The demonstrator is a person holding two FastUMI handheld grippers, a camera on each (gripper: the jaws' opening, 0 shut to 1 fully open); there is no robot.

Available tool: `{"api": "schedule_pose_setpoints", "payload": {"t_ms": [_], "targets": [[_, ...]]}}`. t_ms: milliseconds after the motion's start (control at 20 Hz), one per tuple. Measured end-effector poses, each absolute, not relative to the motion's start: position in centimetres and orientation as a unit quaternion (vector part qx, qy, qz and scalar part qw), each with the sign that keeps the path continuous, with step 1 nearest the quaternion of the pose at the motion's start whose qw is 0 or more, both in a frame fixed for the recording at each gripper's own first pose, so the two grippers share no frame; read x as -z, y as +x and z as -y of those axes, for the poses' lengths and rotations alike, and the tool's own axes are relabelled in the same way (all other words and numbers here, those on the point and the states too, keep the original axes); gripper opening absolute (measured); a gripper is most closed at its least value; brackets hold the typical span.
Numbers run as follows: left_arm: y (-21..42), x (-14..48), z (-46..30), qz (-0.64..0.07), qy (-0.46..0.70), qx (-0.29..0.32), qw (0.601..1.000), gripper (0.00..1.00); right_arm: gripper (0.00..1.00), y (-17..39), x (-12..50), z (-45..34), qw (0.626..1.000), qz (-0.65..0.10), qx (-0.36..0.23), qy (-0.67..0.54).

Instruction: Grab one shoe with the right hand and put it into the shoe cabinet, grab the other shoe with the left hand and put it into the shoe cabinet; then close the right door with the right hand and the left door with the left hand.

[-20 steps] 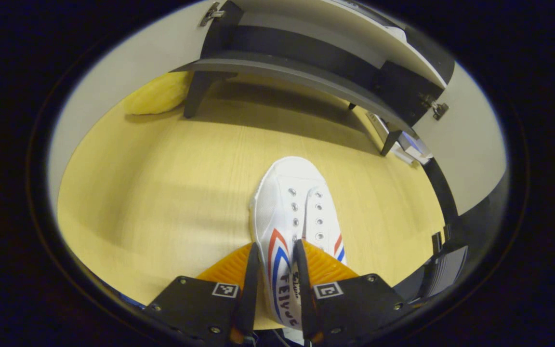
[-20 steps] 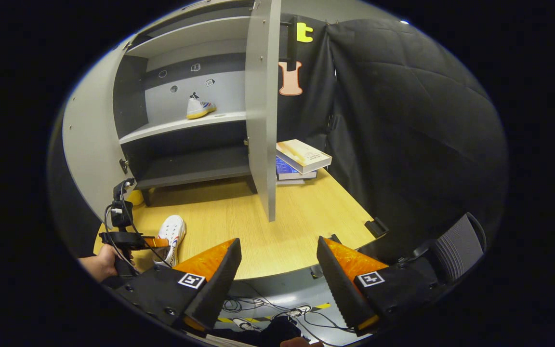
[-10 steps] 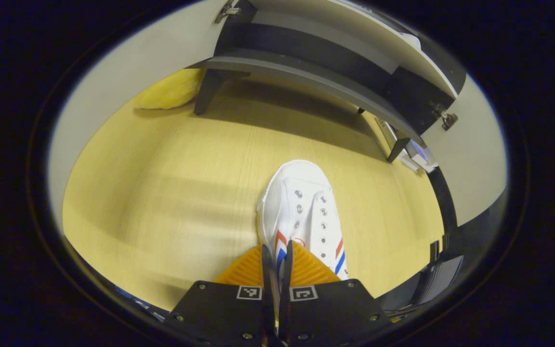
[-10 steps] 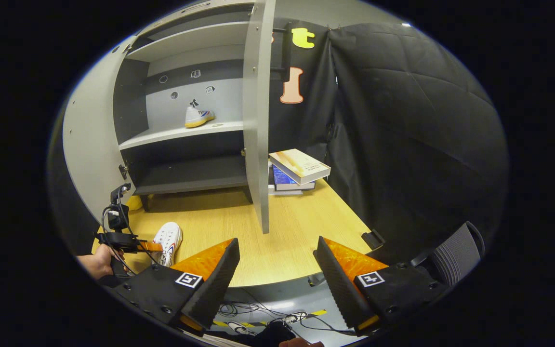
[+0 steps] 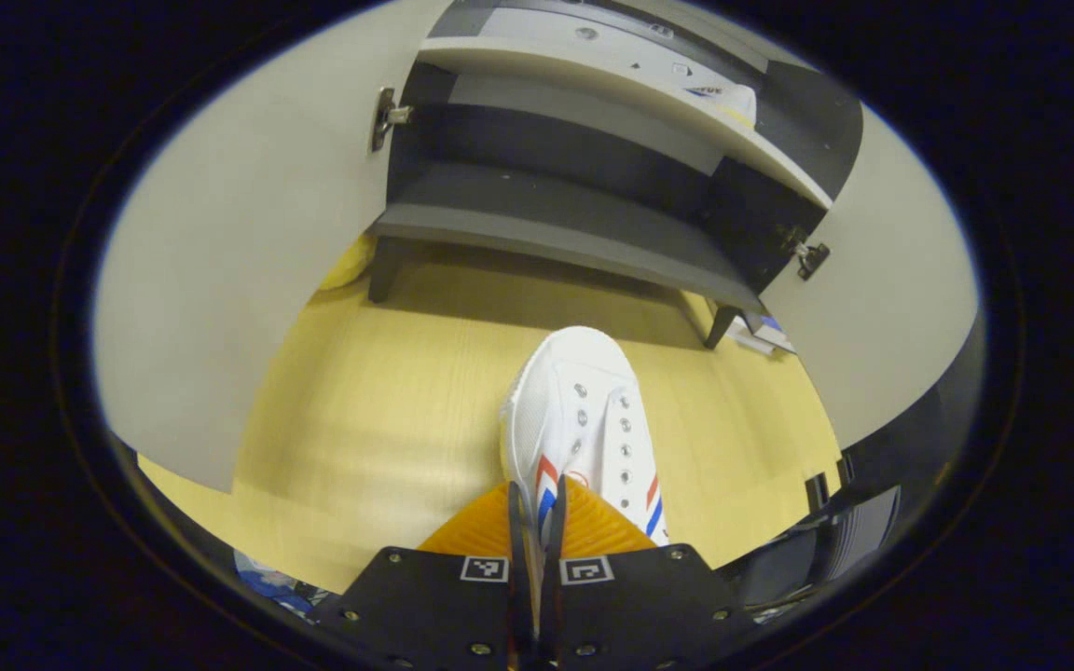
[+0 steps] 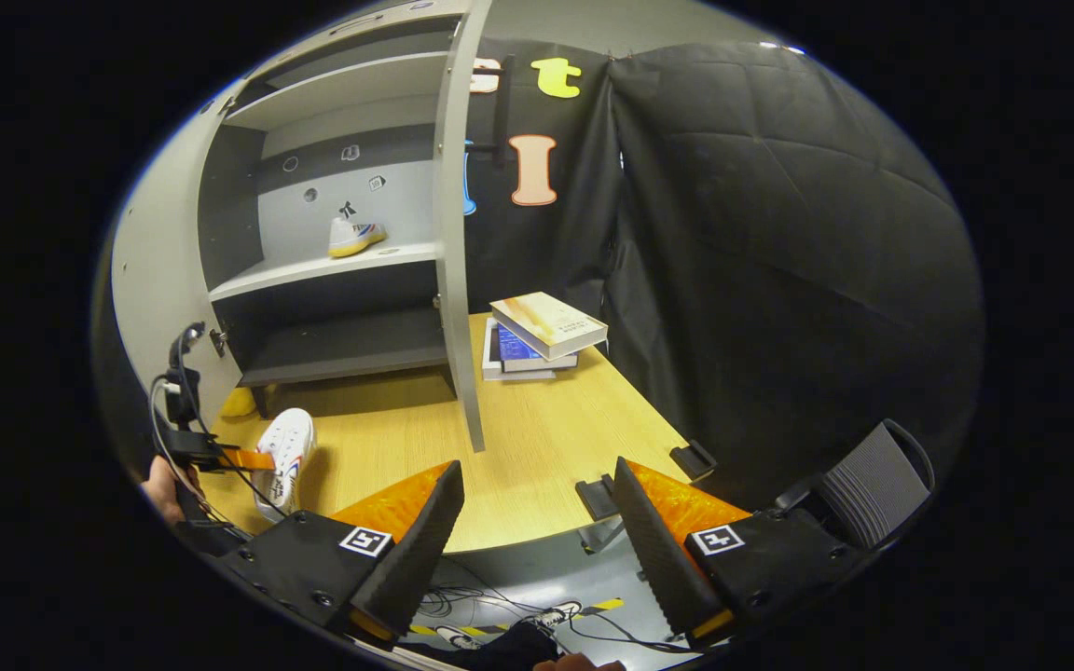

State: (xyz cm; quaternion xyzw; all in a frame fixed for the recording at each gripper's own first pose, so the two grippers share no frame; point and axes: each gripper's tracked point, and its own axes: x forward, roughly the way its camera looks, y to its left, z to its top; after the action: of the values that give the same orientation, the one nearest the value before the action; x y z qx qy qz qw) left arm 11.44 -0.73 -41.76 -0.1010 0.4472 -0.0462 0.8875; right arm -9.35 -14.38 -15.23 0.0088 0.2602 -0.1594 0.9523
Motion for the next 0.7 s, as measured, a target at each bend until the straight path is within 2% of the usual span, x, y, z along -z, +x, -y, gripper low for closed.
{"api": "schedule_pose_setpoints", "payload": {"t_ms": [50, 250, 400, 500, 650, 700], "targets": [[11.6, 41.3, 0.9, -0.438, -0.099, 0.047, 0.892, 0.05, 1.0, -9.4, 15.4, 14.4, 0.952, -0.26, 0.16, 0.01], [13.4, 37.0, 0.9, -0.392, -0.09, 0.054, 0.914, 0.05, 1.0, -8.4, 14.4, 14.7, 0.959, -0.237, 0.154, 0.004], [16.4, 32.2, 1.4, -0.349, -0.11, 0.057, 0.929, 0.05, 0.97, -7.2, 12.8, 15.7, 0.966, -0.199, 0.164, 0.014], [18.4, 29.4, 1.2, -0.321, -0.116, 0.058, 0.938, 0.05, 1.0, -6.2, 12.4, 17.0, 0.967, -0.188, 0.17, 0.019], [21.6, 26.2, 0.3, -0.28, -0.106, 0.054, 0.953, 0.02, 1.0, -4.4, 12.1, 19.7, 0.967, -0.177, 0.183, 0.015], [22.4, 26.2, 0.2, -0.269, -0.1, 0.051, 0.957, 0.05, 0.97, -4.1, 11.9, 20.5, 0.967, -0.173, 0.186, 0.018]]}}
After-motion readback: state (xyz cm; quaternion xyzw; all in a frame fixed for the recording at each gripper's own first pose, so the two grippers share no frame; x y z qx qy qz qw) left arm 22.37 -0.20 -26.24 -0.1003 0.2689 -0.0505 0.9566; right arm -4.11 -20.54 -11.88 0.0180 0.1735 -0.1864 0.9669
